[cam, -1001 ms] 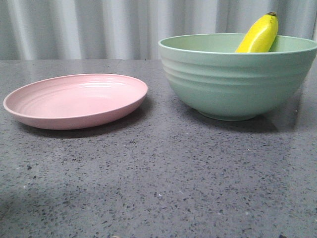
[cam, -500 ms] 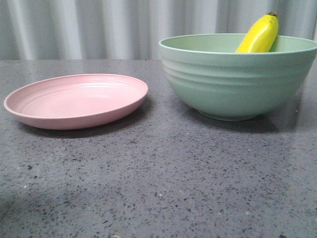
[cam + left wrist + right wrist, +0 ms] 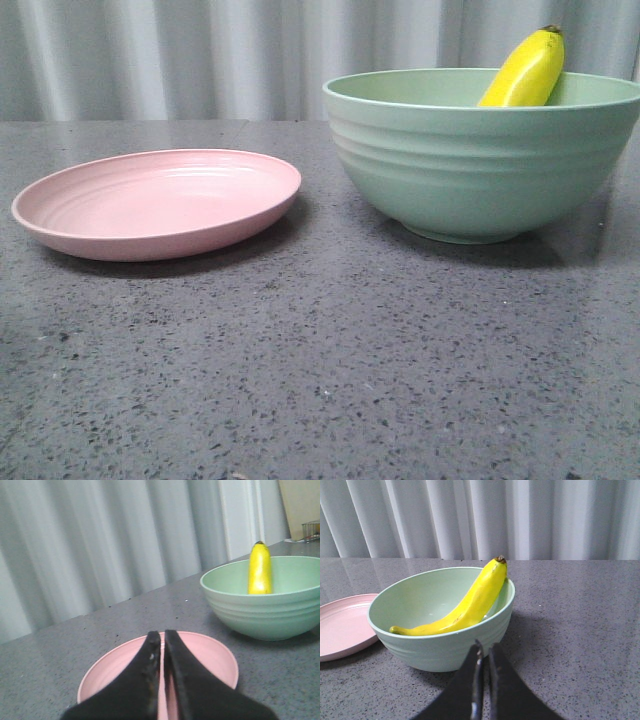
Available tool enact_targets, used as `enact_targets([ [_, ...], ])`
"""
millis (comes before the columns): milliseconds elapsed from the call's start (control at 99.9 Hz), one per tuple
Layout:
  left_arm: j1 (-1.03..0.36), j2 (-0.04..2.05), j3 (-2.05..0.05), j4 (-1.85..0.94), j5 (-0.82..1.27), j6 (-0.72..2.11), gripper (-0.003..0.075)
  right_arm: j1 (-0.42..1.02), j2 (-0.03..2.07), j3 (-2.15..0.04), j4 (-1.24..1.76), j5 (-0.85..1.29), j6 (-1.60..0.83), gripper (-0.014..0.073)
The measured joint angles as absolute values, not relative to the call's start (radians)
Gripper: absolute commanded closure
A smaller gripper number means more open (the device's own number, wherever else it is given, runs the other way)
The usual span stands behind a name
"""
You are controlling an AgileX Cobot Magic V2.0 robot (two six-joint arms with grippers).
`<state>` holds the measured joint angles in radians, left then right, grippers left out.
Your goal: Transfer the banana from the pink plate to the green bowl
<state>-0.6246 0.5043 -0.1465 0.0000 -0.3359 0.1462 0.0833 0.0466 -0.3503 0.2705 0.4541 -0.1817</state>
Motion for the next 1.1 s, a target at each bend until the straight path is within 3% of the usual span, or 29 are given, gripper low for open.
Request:
enact_targets([
  [510,-0.303,0.223,0.004,0.011,-0.308,0.077,0.0741,0.083,0.047,-0.35,0.271,0.454,-0.182,0.0656],
  [780,-0.132,0.013,0.004,0.0,-0.032,0.076,0.0741,0.083,0.047,-0.35,0.271,0.454,-0.182,0.0656],
  [1101,-0.042,-0.004,0.004,-0.016,0.293,0.072,0.0741,0.083,0.046,-0.349,0.269,0.454,-0.182,0.0656],
])
